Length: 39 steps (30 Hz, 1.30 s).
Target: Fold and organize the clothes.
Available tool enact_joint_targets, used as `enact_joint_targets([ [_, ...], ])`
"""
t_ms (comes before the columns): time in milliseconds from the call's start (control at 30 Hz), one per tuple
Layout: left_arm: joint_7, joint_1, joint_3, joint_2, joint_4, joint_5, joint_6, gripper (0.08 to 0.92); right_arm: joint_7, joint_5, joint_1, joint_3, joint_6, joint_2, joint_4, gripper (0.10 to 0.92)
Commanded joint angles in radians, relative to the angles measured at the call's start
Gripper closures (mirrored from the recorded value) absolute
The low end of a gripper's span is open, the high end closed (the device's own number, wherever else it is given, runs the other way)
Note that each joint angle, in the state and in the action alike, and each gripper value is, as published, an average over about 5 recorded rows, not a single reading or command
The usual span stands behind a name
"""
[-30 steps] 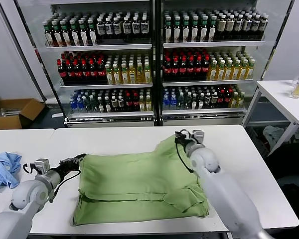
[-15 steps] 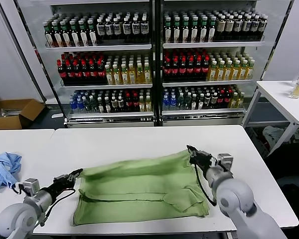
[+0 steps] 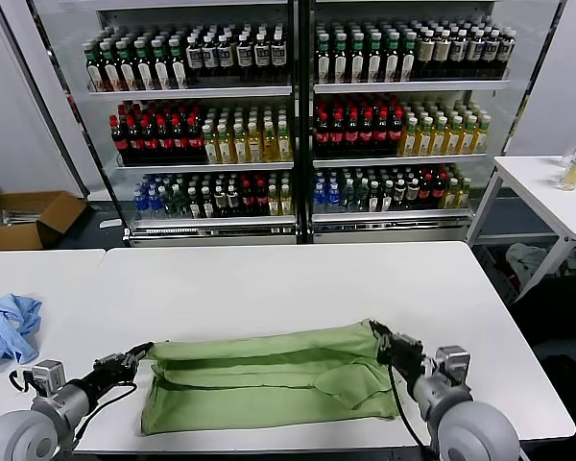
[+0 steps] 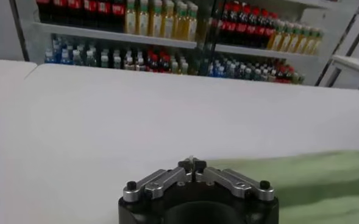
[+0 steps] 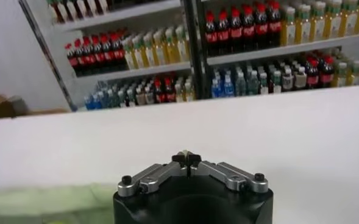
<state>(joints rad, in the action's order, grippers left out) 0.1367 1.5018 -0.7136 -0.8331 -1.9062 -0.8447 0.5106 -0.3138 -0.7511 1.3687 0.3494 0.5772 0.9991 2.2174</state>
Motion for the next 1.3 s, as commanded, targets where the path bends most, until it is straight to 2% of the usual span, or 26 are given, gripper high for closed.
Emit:
enact_joint_targets([
  [33, 0.045, 0.037, -0.008, -0.003, -0.011, 0.088, 0.067, 0.916, -0.009, 0.068, 0.101, -0.011, 0.002, -0.005, 0.022, 0.919],
  [133, 0.04, 0.033, 0.005, -0.011, -0.012, 0.109, 0.067, 0.905, -0.017, 0.099, 0.102, -0.025, 0.001, 0.006, -0.002, 0.912],
  [267, -0.012, 0.027, -0.017, -0.021, -0.035, 0.098, 0.063, 0.809, -0.016, 0.109, 0.093, 0.009, 0.0, 0.007, 0.009, 0.845],
  [433, -0.158, 0.03, -0.038, -0.055, -0.112, 0.061, 0.022, 0.671, -0.016, 0.114, 0.092, 0.057, 0.0, 0.0, 0.042, 0.697],
  [533, -0.258, 0.051, -0.012, -0.098, -0.178, 0.049, 0.0, 0.584, -0.015, 0.125, 0.103, 0.068, 0.0, 0.008, 0.062, 0.611],
  [667, -0.343, 0.084, 0.059, -0.175, -0.243, 0.071, -0.02, 0.463, -0.013, 0.143, 0.122, 0.07, 0.0, 0.02, 0.077, 0.498],
  [800, -0.459, 0.075, 0.148, -0.232, -0.223, 0.134, -0.031, 0.35, -0.014, 0.154, 0.132, 0.067, 0.0, 0.023, 0.081, 0.386],
  [967, -0.559, 0.044, 0.217, -0.267, -0.16, 0.167, -0.045, 0.216, -0.014, 0.163, 0.137, 0.06, -0.003, 0.03, 0.083, 0.251],
  [1133, -0.621, 0.052, 0.215, -0.263, -0.142, 0.155, -0.023, 0.179, -0.015, 0.17, 0.136, 0.054, -0.004, 0.034, 0.078, 0.205],
  [1300, -0.627, 0.048, 0.225, -0.268, -0.152, 0.128, -0.002, 0.19, -0.017, 0.176, 0.12, 0.036, -0.004, 0.04, 0.067, 0.203],
])
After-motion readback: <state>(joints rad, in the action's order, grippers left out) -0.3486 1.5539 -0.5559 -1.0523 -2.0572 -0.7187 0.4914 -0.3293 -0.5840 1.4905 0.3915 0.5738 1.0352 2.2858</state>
